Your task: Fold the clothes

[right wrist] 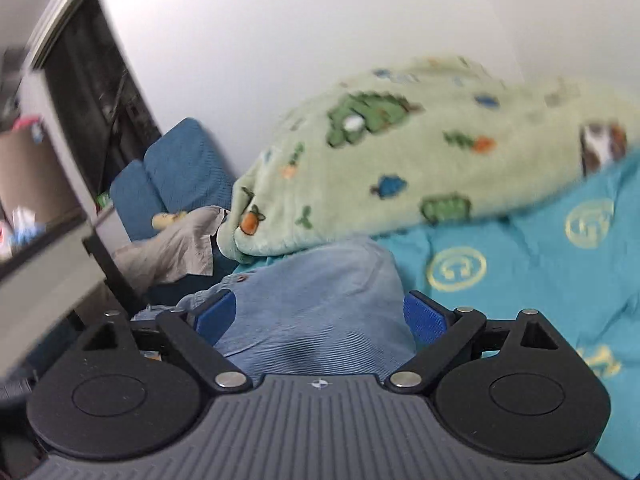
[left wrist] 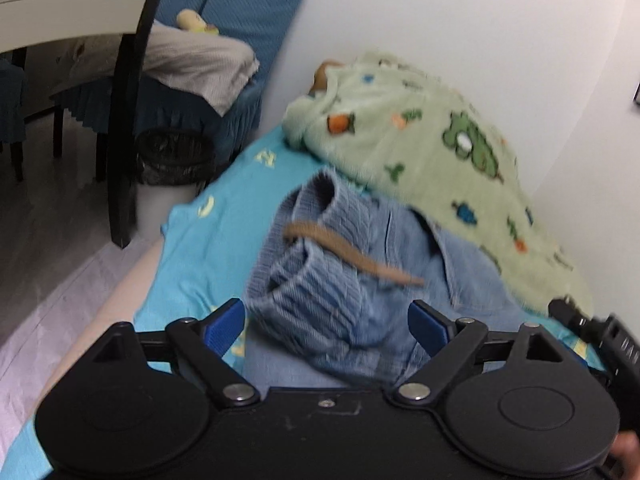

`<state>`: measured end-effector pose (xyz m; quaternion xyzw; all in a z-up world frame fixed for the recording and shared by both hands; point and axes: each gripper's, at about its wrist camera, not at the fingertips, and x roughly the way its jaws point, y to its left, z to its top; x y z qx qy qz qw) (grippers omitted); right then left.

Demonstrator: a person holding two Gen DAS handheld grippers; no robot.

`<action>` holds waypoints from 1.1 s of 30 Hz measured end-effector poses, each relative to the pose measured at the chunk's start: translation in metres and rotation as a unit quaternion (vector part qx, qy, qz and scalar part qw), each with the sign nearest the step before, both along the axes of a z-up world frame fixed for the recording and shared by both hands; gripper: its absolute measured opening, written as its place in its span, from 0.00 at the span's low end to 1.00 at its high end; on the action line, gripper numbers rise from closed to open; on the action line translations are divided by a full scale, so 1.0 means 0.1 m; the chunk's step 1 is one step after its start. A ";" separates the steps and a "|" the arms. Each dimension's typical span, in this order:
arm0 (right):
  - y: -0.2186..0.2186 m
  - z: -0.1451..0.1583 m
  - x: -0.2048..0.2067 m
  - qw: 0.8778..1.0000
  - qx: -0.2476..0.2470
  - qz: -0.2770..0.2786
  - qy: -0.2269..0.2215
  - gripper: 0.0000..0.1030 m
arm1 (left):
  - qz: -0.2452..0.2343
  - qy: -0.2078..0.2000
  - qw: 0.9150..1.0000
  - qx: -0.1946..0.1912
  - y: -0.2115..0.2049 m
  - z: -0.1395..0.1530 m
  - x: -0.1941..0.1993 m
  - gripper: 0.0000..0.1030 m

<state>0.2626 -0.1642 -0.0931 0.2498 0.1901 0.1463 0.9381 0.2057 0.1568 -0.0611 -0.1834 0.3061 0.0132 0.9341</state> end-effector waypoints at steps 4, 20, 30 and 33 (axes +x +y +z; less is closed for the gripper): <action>-0.18 -0.20 0.14 0.997 0.064 0.000 0.046 0.91 | 0.027 0.031 0.998 -0.037 0.03 -0.18 0.10 0.86; -0.12 -0.53 0.59 0.988 0.104 0.045 0.103 0.91 | 0.101 0.049 0.983 -0.146 0.12 -0.55 0.34 1.00; -0.07 -0.61 0.55 0.987 0.126 0.041 0.086 0.61 | 0.113 0.010 0.983 -0.147 0.07 -0.49 0.34 0.51; 0.03 -0.45 0.49 0.992 0.093 0.032 0.074 0.53 | 0.114 -0.008 0.985 -0.130 0.01 -0.40 0.29 0.38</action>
